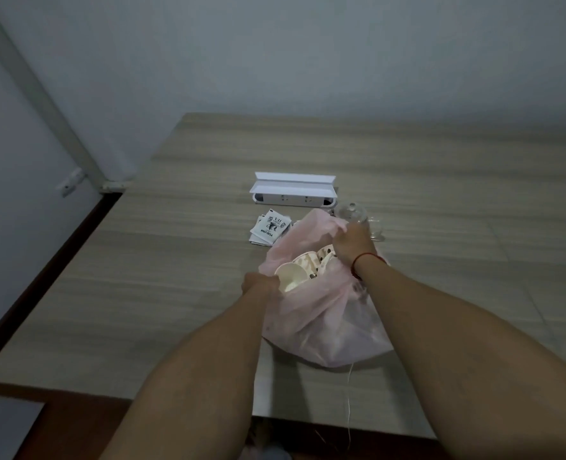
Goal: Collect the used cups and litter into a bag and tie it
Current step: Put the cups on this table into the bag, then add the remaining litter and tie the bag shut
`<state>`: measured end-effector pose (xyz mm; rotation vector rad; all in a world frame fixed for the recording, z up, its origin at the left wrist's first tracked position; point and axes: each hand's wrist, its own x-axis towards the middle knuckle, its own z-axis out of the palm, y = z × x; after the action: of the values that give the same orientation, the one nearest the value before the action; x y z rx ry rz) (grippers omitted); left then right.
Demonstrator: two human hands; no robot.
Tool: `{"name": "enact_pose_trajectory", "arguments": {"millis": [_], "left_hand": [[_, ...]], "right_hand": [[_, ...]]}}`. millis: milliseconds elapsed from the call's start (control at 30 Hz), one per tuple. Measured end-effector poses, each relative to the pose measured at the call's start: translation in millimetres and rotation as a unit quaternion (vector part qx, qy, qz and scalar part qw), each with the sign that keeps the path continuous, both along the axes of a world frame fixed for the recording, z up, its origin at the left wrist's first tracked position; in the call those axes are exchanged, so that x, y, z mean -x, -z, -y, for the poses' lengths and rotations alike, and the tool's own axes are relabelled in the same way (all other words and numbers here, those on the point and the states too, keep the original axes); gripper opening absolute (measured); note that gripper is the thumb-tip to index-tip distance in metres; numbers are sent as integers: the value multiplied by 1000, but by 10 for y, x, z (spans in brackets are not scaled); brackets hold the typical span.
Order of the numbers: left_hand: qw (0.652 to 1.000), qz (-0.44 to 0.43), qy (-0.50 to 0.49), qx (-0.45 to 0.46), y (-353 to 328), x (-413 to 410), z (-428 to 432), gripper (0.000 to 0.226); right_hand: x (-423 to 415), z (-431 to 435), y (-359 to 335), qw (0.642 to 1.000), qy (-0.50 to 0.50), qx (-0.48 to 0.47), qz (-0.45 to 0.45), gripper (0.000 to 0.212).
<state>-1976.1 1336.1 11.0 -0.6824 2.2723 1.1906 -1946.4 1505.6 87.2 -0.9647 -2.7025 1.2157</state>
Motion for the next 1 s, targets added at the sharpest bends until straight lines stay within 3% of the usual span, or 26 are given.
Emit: {"name": "enact_pose_trajectory", "arguments": {"millis": [200, 367, 500, 600, 667, 733, 833, 1000], "left_hand": [[993, -75, 43, 80, -177, -24, 129, 35], [971, -191, 9, 142, -628, 54, 239, 36], [962, -246, -122, -3, -1099, 220, 249, 34], [930, -247, -218, -163, -1371, 261, 239, 31], [899, -224, -252, -280, -1435, 282, 248, 28], [876, -221, -267, -335, -1395, 273, 276, 33], [878, -219, -267, -330, -1404, 63, 300, 33], [908, -252, -291, -165, -1312, -78, 340, 40]], "right_hand": [[68, 85, -31, 999, 4, 46, 7, 43], [21, 142, -386, 983, 102, 148, -21, 57], [38, 121, -662, 959, 152, 204, -123, 50], [-82, 102, -845, 938, 221, 225, -144, 39], [-151, 61, -868, 918, 252, 261, -157, 43], [-55, -113, -644, 899, 238, 318, -183, 43], [-18, -193, -516, 877, 208, 383, -202, 3], [-385, -16, -863, 851, 177, 443, -220, 24]]}}
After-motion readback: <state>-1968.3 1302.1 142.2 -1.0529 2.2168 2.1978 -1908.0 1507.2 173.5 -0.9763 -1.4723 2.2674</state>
